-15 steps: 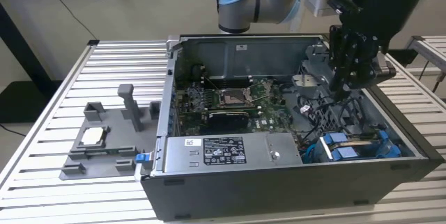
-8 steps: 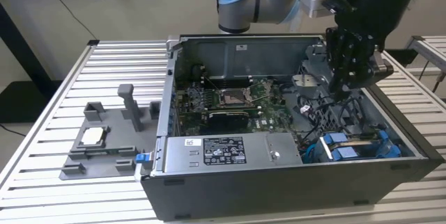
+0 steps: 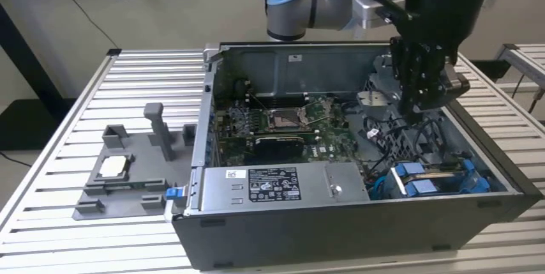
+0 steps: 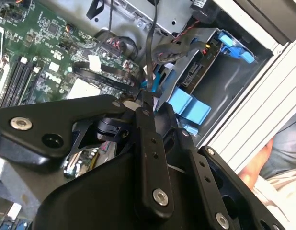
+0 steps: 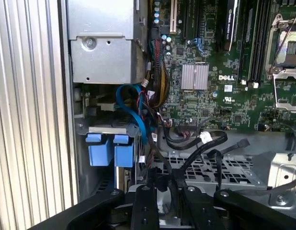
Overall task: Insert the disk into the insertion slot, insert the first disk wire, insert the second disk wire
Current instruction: 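Insert the second disk wire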
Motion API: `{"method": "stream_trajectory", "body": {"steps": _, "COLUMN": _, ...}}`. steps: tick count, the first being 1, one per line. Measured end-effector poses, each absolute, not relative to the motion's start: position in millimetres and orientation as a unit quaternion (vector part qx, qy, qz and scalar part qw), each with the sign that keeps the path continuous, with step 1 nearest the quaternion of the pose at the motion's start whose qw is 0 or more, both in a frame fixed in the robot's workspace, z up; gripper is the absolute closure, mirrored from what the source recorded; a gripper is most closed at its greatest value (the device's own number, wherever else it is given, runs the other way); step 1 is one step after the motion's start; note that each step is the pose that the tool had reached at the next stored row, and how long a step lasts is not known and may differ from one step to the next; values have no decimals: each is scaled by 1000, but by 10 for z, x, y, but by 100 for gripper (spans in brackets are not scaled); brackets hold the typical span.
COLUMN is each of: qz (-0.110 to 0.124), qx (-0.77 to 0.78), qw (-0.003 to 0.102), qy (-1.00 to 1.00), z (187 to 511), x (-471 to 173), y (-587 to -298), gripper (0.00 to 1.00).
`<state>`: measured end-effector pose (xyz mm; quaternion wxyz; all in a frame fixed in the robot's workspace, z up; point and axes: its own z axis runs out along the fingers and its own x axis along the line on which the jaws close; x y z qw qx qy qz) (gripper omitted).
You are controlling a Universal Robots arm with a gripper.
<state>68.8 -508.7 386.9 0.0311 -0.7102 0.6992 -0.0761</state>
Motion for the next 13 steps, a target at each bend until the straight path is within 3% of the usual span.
{"method": "stream_trajectory", "body": {"steps": 8, "qz": -114, "qx": -706, "qw": 61, "qy": 696, "z": 3834, "x": 505, "y": -5086, "gripper": 73}}
{"method": "stream_trajectory", "body": {"steps": 13, "qz": -120, "qx": -714, "qw": 63, "qy": 687, "z": 3795, "x": 478, "y": -5069, "gripper": 73}}
